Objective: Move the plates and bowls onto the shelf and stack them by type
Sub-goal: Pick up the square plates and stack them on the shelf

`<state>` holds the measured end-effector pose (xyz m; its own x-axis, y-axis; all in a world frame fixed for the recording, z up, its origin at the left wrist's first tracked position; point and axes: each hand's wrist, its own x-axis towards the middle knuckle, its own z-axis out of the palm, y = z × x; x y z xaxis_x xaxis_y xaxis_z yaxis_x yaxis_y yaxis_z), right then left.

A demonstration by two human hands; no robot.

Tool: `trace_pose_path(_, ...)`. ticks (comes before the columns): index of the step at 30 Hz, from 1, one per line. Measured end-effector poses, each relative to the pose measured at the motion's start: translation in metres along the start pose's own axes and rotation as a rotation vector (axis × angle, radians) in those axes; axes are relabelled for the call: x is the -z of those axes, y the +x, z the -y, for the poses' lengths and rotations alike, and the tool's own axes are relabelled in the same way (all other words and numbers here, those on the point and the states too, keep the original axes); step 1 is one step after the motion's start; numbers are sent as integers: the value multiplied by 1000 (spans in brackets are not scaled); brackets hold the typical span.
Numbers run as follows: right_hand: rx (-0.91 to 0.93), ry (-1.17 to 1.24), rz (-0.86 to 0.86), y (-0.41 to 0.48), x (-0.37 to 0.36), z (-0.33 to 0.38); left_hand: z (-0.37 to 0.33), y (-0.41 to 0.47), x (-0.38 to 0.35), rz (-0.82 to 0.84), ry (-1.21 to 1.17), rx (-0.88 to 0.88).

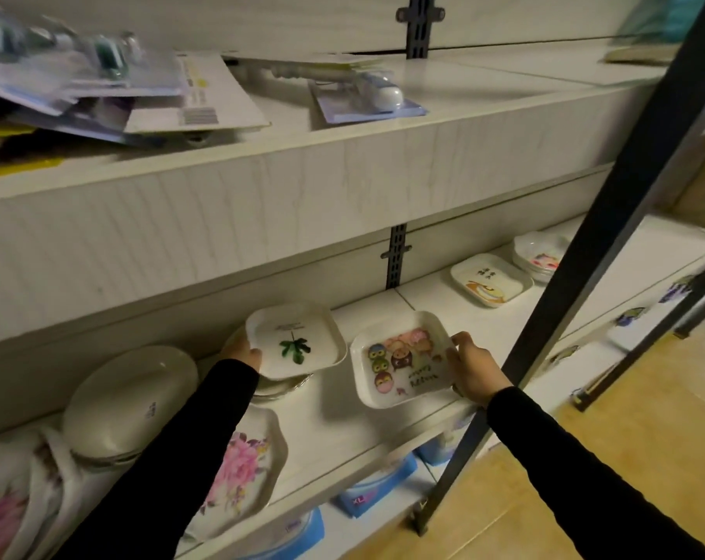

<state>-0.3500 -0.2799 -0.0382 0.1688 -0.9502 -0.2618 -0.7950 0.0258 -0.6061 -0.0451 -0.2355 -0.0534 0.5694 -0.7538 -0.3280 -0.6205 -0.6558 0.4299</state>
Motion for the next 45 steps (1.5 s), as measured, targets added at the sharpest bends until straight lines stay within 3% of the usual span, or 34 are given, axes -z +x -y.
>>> trace_pose_path(9,-22,111,-58,-44,-7,-14,34,-36,14,-102,-97,-127)
trace_pose_path(17,-70,238,-119,-88,-6,-48,30,-82,12,33,-289,-247)
trace_pose_path(23,-109,403,-98,-110,16,-81,2,-122,0,77,-247,-344)
trace_pose_path(45,-115,436,-160,-129,189,-277,-161,-264,-141,111,-331,-293)
